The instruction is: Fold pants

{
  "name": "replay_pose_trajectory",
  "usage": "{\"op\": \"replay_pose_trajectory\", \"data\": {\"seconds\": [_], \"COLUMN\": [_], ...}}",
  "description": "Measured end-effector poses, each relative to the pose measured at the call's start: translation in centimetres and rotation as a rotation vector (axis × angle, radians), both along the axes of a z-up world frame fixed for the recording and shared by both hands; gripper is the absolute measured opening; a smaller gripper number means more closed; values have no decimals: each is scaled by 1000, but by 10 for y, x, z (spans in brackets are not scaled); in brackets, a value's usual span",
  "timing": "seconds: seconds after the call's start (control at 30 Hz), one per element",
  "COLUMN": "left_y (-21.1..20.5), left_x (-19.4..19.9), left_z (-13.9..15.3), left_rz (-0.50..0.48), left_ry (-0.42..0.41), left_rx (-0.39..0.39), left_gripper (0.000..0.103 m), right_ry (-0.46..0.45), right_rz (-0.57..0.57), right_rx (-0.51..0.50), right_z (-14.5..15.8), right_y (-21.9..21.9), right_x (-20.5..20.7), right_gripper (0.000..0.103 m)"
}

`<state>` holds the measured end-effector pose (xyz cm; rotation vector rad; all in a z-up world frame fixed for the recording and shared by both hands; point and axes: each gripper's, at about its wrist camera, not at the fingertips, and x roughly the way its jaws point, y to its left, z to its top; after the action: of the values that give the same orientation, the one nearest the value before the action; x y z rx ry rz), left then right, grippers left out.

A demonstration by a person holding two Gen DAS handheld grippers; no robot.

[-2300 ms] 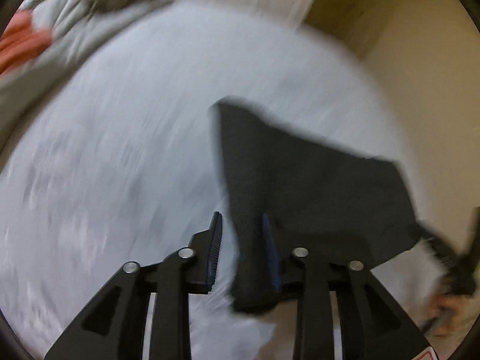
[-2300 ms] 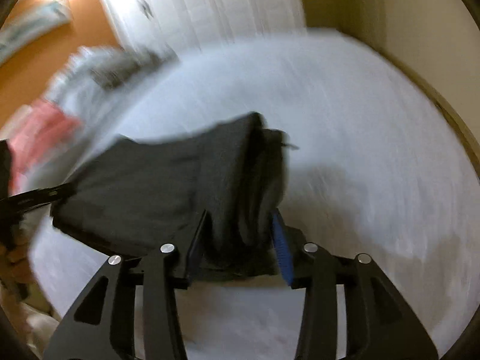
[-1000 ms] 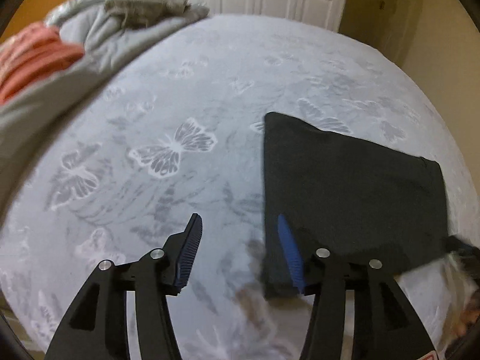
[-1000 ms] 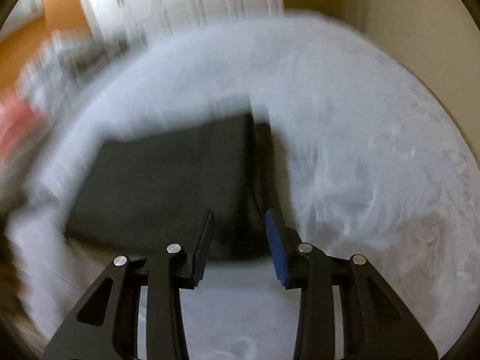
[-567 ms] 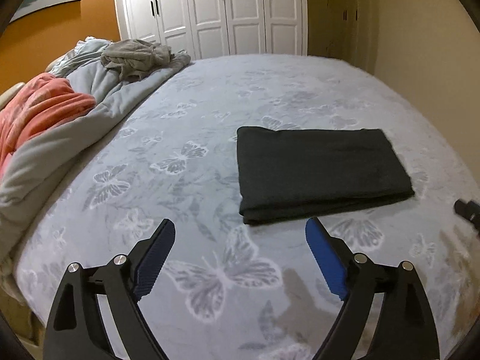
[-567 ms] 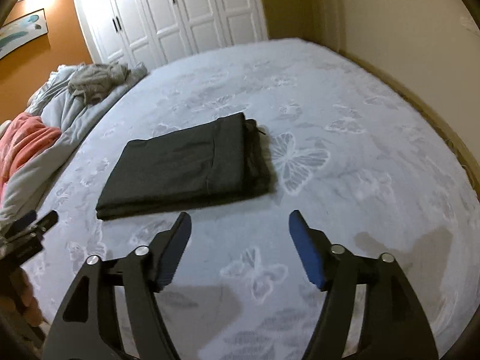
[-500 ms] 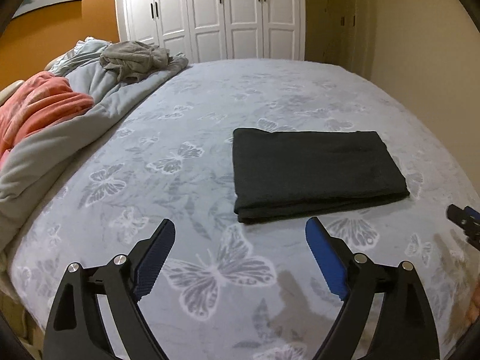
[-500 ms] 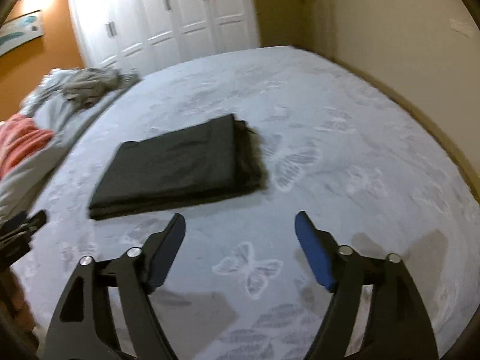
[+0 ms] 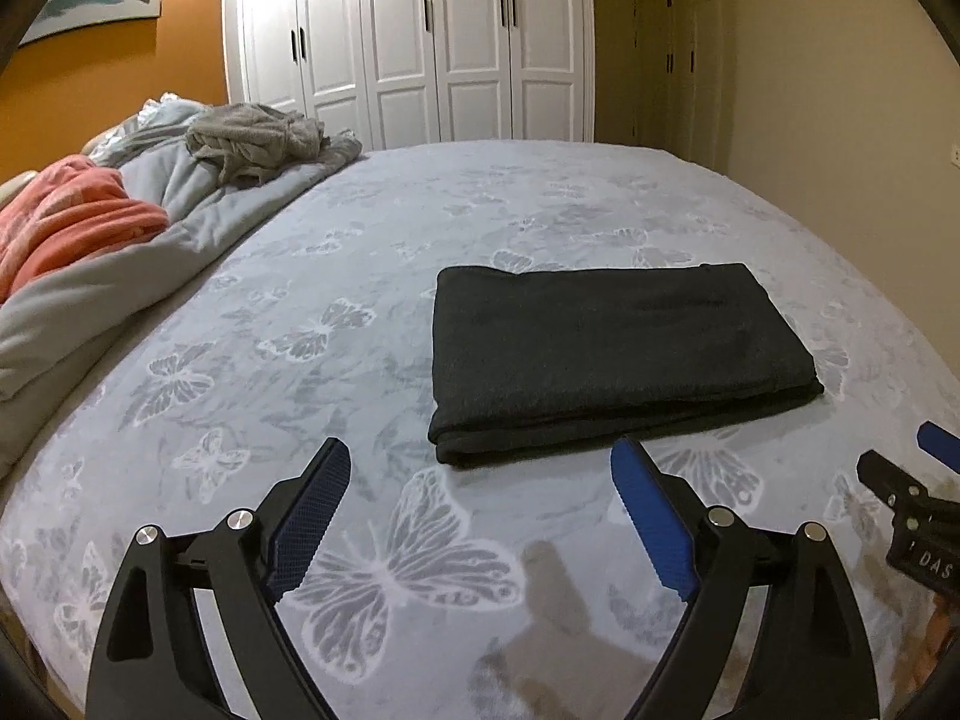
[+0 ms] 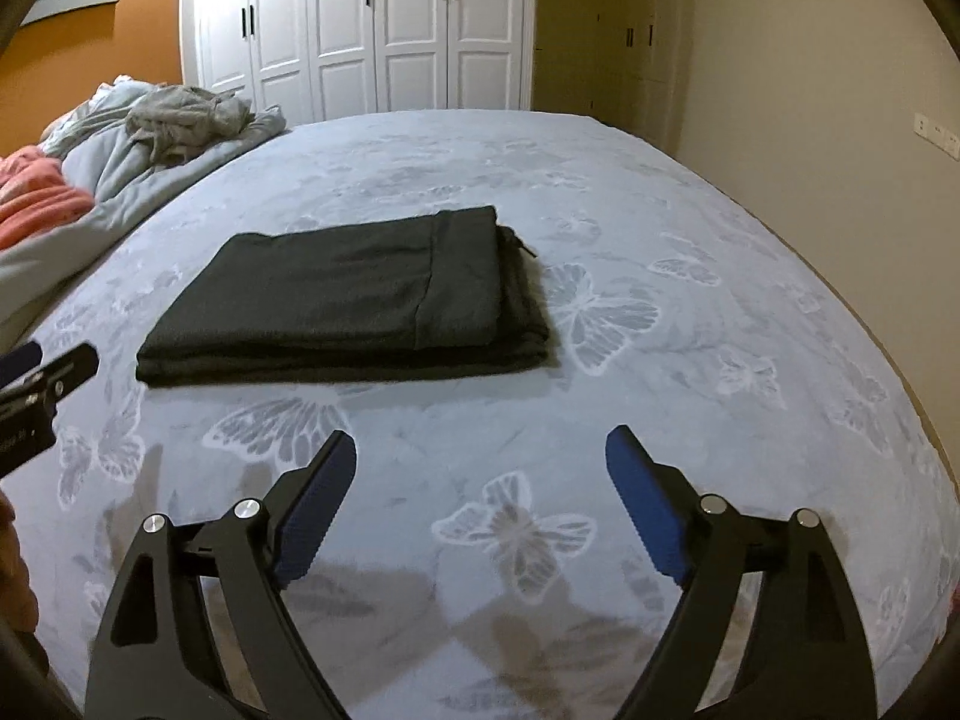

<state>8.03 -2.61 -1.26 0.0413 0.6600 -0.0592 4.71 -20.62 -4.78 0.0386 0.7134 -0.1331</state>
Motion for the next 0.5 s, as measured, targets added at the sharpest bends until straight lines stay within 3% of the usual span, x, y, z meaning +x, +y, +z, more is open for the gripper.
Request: {"op": "replay_pose_trajectory", "data": {"seconds": [0.13, 0.5], "left_y": [-7, -20], "left_x": [-3, -8], "left_z": [-7, -36], "left_rz": [11, -8], "left_ry": [-30, -46], "left_rx": [43, 51], "left_gripper": [86, 86], "right_ry": [-12, 6], "right_rz": [-12, -19], "right_rx": [10, 7], "right_z": [-8, -40], "right_y": [-1, -2], "right_x": [-3, -4], "right_gripper": [84, 84]}}
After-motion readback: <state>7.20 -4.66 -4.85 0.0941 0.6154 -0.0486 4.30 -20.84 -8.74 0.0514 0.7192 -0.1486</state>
